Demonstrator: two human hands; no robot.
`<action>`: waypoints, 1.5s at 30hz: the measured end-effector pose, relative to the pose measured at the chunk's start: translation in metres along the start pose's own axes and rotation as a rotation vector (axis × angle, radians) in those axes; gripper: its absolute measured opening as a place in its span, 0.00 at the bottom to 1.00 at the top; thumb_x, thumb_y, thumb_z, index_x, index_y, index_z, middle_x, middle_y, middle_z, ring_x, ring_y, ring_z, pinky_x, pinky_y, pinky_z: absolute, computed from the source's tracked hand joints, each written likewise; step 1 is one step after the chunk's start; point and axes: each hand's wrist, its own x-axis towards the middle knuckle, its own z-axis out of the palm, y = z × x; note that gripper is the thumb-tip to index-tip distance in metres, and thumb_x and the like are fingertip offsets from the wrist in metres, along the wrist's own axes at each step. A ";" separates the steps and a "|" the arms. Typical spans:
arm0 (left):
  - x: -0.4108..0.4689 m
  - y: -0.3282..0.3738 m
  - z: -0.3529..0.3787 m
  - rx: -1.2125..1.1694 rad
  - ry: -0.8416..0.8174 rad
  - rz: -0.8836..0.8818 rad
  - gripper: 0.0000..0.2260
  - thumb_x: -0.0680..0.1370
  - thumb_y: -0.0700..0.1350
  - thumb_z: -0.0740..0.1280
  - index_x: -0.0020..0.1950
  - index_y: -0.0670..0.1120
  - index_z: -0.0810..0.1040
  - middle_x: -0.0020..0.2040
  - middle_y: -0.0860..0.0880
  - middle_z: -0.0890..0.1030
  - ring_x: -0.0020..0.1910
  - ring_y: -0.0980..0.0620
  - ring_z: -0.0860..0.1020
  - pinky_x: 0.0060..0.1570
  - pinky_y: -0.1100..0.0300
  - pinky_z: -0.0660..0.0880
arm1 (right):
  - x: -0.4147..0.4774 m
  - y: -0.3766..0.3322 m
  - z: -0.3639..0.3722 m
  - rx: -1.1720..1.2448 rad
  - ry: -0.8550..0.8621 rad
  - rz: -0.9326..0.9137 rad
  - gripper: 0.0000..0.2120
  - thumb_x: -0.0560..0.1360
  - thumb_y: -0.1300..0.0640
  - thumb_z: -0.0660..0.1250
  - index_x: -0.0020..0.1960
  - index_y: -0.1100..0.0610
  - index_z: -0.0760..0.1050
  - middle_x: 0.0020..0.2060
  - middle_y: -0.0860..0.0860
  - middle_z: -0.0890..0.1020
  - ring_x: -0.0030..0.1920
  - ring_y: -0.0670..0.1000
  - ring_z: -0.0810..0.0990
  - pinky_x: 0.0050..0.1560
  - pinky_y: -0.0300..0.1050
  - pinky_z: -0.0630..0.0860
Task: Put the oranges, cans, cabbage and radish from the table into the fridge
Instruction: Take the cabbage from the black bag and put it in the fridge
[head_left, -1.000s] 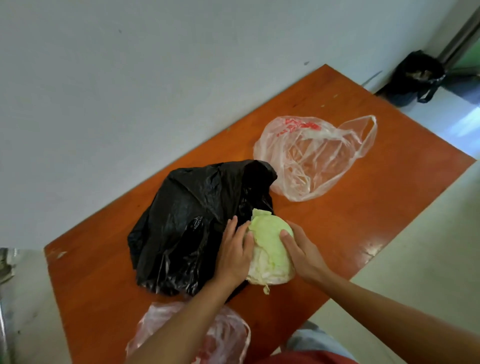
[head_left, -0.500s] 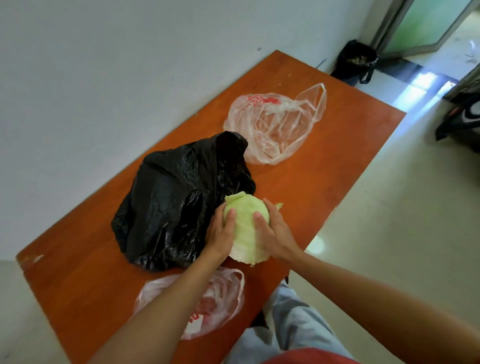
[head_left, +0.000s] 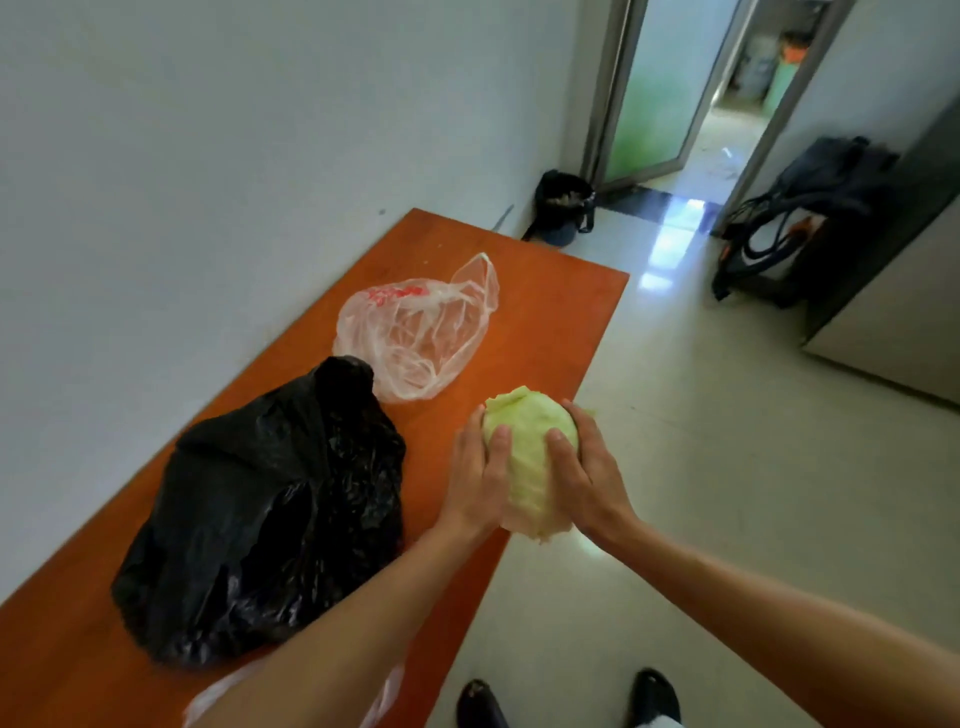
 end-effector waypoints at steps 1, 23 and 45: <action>0.004 0.013 0.018 0.010 -0.027 0.029 0.36 0.72 0.69 0.49 0.75 0.50 0.61 0.69 0.48 0.69 0.67 0.52 0.67 0.69 0.50 0.65 | 0.003 0.003 -0.021 -0.008 0.044 -0.001 0.33 0.71 0.30 0.51 0.71 0.44 0.63 0.64 0.48 0.73 0.59 0.49 0.74 0.59 0.48 0.74; 0.049 0.272 0.522 0.018 -0.556 0.447 0.30 0.75 0.70 0.48 0.72 0.56 0.61 0.67 0.51 0.69 0.63 0.54 0.71 0.65 0.48 0.70 | 0.055 0.154 -0.532 -0.113 0.709 0.044 0.35 0.72 0.31 0.49 0.73 0.48 0.61 0.65 0.49 0.72 0.58 0.48 0.75 0.57 0.47 0.75; 0.250 0.552 0.981 -0.102 -0.827 0.712 0.18 0.77 0.65 0.50 0.65 0.66 0.66 0.60 0.62 0.72 0.63 0.57 0.70 0.66 0.48 0.68 | 0.304 0.264 -0.991 -0.225 1.067 0.108 0.34 0.71 0.30 0.49 0.72 0.45 0.63 0.67 0.48 0.72 0.63 0.47 0.72 0.63 0.44 0.68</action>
